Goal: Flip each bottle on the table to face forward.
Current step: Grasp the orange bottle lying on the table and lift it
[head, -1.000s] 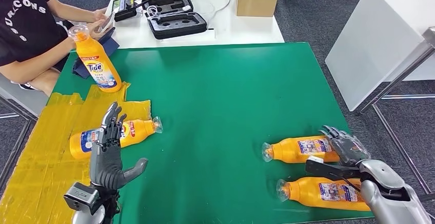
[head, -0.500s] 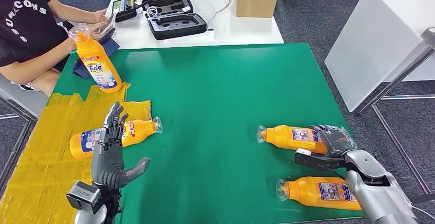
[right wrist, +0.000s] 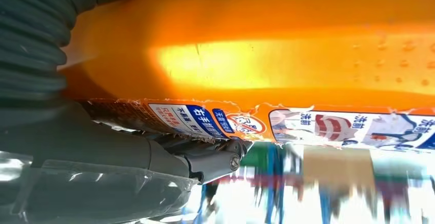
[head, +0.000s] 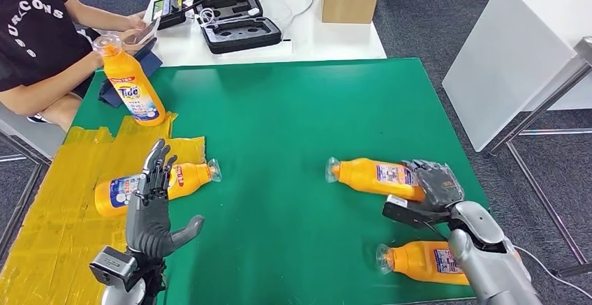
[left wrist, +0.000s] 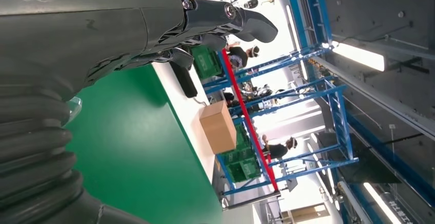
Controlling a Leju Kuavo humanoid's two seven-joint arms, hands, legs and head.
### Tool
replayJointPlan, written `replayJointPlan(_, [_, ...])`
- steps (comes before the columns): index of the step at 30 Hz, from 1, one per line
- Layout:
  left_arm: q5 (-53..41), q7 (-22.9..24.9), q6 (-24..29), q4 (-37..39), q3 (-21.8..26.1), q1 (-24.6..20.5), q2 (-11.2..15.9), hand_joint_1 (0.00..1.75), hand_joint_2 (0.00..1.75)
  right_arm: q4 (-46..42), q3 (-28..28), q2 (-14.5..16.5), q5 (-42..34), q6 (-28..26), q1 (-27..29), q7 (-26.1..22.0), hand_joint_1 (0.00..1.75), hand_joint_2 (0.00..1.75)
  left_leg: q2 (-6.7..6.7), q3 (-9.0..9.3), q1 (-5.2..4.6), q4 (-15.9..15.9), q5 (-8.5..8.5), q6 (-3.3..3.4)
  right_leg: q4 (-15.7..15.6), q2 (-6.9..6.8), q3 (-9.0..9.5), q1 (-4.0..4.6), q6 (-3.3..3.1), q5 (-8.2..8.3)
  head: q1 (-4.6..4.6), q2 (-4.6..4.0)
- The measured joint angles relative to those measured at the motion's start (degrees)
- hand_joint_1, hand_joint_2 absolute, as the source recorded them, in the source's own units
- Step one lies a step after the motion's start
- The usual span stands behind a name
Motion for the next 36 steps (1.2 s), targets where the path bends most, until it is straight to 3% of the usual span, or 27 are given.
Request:
replayJointPlan(3, [3.11,3.57,-3.62,0.08,-0.66,0.21,-0.15,0.00,1.75,-4.92,-3.78,5.20,-8.36,-2.81,0.42,-1.92,1.75,1.75,-0.07,0.01,0.03,0.00,0.01,-0.01,0.00,-0.03,-0.03,0.01,0.00,-0.01,-0.02,0.00])
replayJointPlan(7, [10.02,10.35,-10.36,2.83,-1.28,-0.05,-0.02,0.00,1.75,-10.75,-8.41,12.24,-18.43,-0.99,0.74,-4.74,1.74,1.75,-0.09,-0.01,0.05,-0.03,0.01,-0.02,0.01,-0.05,-0.03,0.02,-0.01,-0.03,0.00,0.00])
replayJointPlan(15, [11.09,13.15,-12.23,9.41,-2.98,-3.09,0.10,0.00,1.75,-14.43,-10.46,23.74,-28.15,6.95,1.01,-5.63,1.74,1.75,-0.04,-0.01,0.04,-0.02,0.02,-0.02,0.01,-0.01,-0.05,0.01,-0.01,-0.02,0.01,0.00])
replayJointPlan(19, [11.43,13.54,-12.45,10.91,-3.62,-4.04,0.12,0.00,1.75,-13.78,-8.86,27.09,-29.64,10.70,1.08,-5.63,1.73,1.75,-0.04,-0.03,0.04,-0.02,0.01,-0.02,0.01,-0.01,-0.05,0.01,-0.01,-0.02,0.04,0.00])
replayJointPlan(24, [11.47,13.65,-12.49,11.45,-3.94,-4.55,0.13,0.00,1.75,-12.88,-7.60,28.33,-29.45,11.32,1.12,-5.63,1.73,1.75,0.01,-0.03,0.04,-0.03,0.01,-0.02,0.02,0.01,-0.07,0.01,-0.01,-0.02,0.02,0.00])
replayJointPlan(28, [11.61,13.90,-12.51,12.73,-4.58,-5.61,0.13,0.00,1.75,-8.46,-2.33,31.56,-28.30,12.27,1.31,-5.65,1.73,1.75,-0.06,-0.06,0.06,-0.03,0.02,-0.02,0.03,-0.02,-0.10,0.02,-0.01,-0.03,0.03,0.00])
replayJointPlan(36, [12.36,14.44,-12.46,13.54,-4.61,-5.98,0.13,0.00,1.75,-1.71,5.96,34.83,-24.66,12.80,1.66,-5.72,1.74,1.75,-0.04,-0.07,0.06,-0.04,0.02,-0.03,0.03,-0.01,-0.14,0.02,-0.02,-0.03,0.02,0.00])
